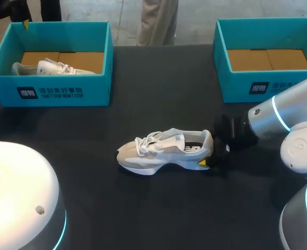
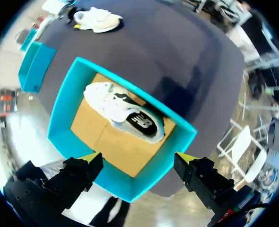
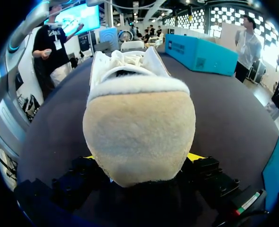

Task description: Take the shoe out of the shoebox, open the shoe tongue, remove and reinsert the insole, then place the shoe into the shoebox

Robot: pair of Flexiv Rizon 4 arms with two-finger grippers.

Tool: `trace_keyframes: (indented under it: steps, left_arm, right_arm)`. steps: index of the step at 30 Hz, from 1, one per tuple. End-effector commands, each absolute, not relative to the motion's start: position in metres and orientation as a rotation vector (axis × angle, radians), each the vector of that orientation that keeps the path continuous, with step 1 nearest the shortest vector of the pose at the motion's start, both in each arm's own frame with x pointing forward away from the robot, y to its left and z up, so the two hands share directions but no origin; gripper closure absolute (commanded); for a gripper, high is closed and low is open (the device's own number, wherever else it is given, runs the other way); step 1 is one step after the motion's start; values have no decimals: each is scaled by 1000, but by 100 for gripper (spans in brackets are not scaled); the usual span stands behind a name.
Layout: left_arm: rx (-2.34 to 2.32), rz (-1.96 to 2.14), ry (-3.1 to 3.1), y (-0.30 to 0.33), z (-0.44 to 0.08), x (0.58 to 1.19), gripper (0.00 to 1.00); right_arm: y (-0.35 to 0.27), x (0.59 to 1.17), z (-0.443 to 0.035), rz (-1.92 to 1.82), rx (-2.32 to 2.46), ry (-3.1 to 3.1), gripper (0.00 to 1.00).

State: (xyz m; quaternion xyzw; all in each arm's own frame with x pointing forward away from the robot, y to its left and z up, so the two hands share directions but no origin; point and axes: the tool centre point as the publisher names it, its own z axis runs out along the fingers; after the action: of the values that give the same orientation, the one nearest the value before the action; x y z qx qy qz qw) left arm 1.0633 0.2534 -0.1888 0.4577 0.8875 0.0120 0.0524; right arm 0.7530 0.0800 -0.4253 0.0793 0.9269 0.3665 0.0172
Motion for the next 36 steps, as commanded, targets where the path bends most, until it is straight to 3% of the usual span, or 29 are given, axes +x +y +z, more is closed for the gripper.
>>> trace_keyframes:
  steps: [1,20,36]
  left_arm:
    - [1016,30,2929,243,-181,1067,0]
    - [-120,223,3126,160,-162,1018,0]
    - [-258,180,3076,117,-158,995,0]
  right_arm:
    - [81,755,-427,1137,246,2880,100]
    - [81,755,-427,1137,246,2880,100]
    - [81,755,-427,1137,246,2880,100]
